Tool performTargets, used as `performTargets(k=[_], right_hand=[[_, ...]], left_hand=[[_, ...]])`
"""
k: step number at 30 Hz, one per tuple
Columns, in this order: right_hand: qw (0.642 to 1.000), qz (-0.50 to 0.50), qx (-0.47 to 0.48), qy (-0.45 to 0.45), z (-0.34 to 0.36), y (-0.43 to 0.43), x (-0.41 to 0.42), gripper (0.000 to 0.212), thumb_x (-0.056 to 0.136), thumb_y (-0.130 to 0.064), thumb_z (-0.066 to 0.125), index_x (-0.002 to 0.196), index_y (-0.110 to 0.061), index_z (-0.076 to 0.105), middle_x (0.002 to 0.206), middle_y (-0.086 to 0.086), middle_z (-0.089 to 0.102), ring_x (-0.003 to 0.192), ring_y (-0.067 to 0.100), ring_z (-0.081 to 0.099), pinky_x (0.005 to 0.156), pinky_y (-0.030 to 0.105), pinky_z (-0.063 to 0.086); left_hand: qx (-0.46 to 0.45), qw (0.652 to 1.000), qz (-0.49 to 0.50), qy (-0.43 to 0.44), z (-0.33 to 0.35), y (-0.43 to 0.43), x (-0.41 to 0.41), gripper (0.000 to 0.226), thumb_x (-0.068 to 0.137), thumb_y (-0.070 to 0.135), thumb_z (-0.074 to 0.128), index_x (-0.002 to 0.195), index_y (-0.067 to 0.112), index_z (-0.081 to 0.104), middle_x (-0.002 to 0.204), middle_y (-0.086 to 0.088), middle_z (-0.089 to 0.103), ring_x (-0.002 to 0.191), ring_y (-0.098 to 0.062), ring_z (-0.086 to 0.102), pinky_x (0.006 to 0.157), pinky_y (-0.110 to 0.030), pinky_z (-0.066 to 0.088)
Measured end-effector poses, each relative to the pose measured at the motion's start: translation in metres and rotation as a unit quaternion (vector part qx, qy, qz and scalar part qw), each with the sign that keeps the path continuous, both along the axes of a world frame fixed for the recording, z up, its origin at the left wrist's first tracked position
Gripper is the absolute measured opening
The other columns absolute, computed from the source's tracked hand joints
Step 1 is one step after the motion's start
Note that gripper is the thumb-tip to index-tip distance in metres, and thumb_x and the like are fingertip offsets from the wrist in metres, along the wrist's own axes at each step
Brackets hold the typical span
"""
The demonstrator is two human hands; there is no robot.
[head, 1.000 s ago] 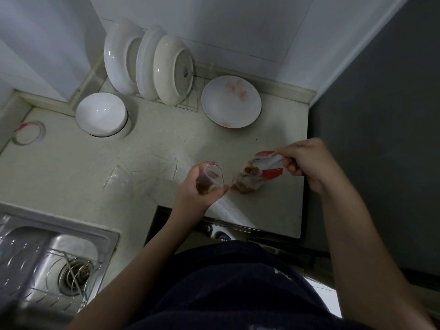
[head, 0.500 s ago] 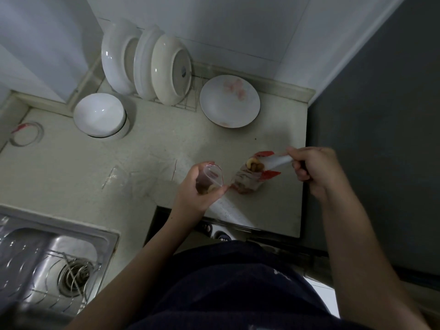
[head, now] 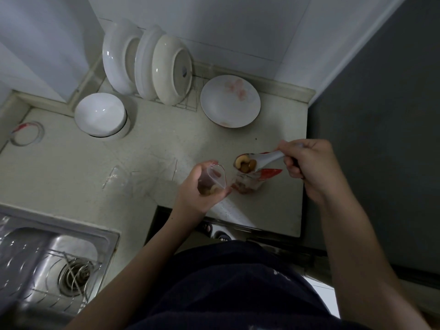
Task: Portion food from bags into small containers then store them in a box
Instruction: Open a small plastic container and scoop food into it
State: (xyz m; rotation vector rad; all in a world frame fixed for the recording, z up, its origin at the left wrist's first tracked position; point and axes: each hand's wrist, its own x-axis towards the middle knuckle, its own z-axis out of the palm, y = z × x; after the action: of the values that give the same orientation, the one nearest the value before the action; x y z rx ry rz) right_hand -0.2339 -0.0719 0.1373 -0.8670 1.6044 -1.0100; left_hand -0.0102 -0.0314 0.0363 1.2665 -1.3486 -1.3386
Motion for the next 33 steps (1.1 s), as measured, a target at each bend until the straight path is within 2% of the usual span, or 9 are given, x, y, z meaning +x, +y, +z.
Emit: performTargets(k=[4, 9, 13, 16, 20, 23, 26, 29, 33], right_hand=[[0.999, 0.024, -0.009, 0.025, 0.003, 0.005, 0.024, 0.02, 0.089, -0.006, 0.06, 0.079, 0.008, 0.07, 0.04, -0.003, 0.049, 0.032, 0.005, 0.038, 0.036, 0.014, 0.032], [0.972, 0.125, -0.078, 0.183, 0.007, 0.013, 0.045, 0.025, 0.089, -0.021, 0.063, 0.068, -0.008, 0.071, 0.045, -0.004, 0.058, 0.04, 0.005, 0.049, 0.05, 0.024, 0.043], [0.934, 0.214, -0.165, 0.234, 0.014, 0.022, 0.056, 0.01, 0.086, -0.02, 0.068, 0.082, -0.021, 0.077, 0.054, -0.012, 0.063, 0.053, 0.0, 0.059, 0.054, 0.008, 0.042], [0.89, 0.26, -0.245, 0.282, 0.015, 0.026, 0.058, 0.012, 0.083, -0.014, 0.069, 0.093, -0.012, 0.077, 0.072, -0.016, 0.069, 0.063, -0.017, 0.056, 0.063, 0.003, 0.042], [0.914, 0.184, -0.238, 0.273, 0.022, 0.026, 0.051, 0.01, 0.084, -0.013, 0.069, 0.09, -0.013, 0.077, 0.072, -0.012, 0.071, 0.07, -0.007, 0.064, 0.059, 0.006, 0.046], [0.924, 0.105, -0.232, 0.286, 0.028, 0.021, 0.035, 0.011, 0.085, -0.022, 0.067, 0.084, -0.016, 0.076, 0.062, -0.023, 0.062, 0.058, -0.003, 0.062, 0.055, 0.012, 0.044], [0.918, 0.051, -0.241, 0.31, 0.031, 0.018, 0.016, 0.019, 0.085, -0.026, 0.064, 0.074, -0.013, 0.074, 0.047, -0.014, 0.054, 0.043, 0.007, 0.05, 0.047, 0.023, 0.036], [0.888, 0.048, -0.234, 0.393, 0.027, 0.017, 0.006, 0.021, 0.087, -0.024, 0.064, 0.073, -0.01, 0.073, 0.049, -0.001, 0.057, 0.042, 0.02, 0.05, 0.044, 0.03, 0.04], [0.825, 0.073, -0.201, 0.522, 0.016, 0.016, 0.006, 0.023, 0.089, -0.028, 0.06, 0.079, -0.012, 0.073, 0.062, 0.007, 0.066, 0.052, 0.023, 0.056, 0.05, 0.028, 0.043]], left_hand=[[-0.003, 1.0, -0.014, 0.013, 0.002, -0.001, -0.002, 0.05, 0.073, 0.04, 0.08, 0.116, 0.038, 0.056, 0.099, 0.01, 0.067, 0.08, -0.011, 0.067, 0.067, -0.027, 0.057], [-0.011, 1.0, -0.015, 0.021, 0.005, 0.0, -0.003, 0.051, 0.073, 0.041, 0.082, 0.116, 0.042, 0.053, 0.11, 0.02, 0.067, 0.099, -0.002, 0.067, 0.076, -0.012, 0.053], [-0.031, 0.999, 0.009, 0.024, 0.007, -0.001, -0.003, 0.051, 0.073, 0.037, 0.081, 0.117, 0.042, 0.054, 0.108, 0.022, 0.068, 0.096, -0.001, 0.068, 0.076, -0.011, 0.052], [-0.038, 0.999, 0.016, 0.025, 0.008, -0.001, -0.003, 0.051, 0.075, 0.034, 0.08, 0.118, 0.037, 0.054, 0.106, 0.021, 0.069, 0.095, -0.002, 0.068, 0.077, -0.012, 0.051], [-0.04, 0.999, 0.015, 0.024, 0.006, 0.001, 0.001, 0.04, 0.076, 0.033, 0.079, 0.11, 0.04, 0.058, 0.076, 0.006, 0.064, 0.063, -0.007, 0.059, 0.057, -0.021, 0.05], [-0.022, 0.999, 0.019, 0.028, 0.004, 0.004, 0.003, 0.043, 0.075, 0.037, 0.079, 0.113, 0.038, 0.058, 0.088, 0.005, 0.064, 0.06, -0.01, 0.054, 0.055, -0.025, 0.05], [-0.019, 0.999, 0.019, 0.018, 0.005, 0.004, 0.004, 0.049, 0.076, 0.038, 0.078, 0.12, 0.034, 0.056, 0.098, 0.012, 0.066, 0.062, -0.005, 0.054, 0.059, -0.02, 0.05], [-0.018, 0.999, 0.023, 0.013, 0.005, 0.004, 0.005, 0.048, 0.077, 0.036, 0.078, 0.119, 0.035, 0.056, 0.098, 0.013, 0.066, 0.064, -0.006, 0.057, 0.06, -0.018, 0.05], [-0.018, 1.0, 0.025, 0.006, 0.004, 0.005, 0.006, 0.044, 0.078, 0.031, 0.078, 0.117, 0.034, 0.057, 0.096, 0.012, 0.066, 0.064, -0.006, 0.058, 0.06, -0.016, 0.05]])
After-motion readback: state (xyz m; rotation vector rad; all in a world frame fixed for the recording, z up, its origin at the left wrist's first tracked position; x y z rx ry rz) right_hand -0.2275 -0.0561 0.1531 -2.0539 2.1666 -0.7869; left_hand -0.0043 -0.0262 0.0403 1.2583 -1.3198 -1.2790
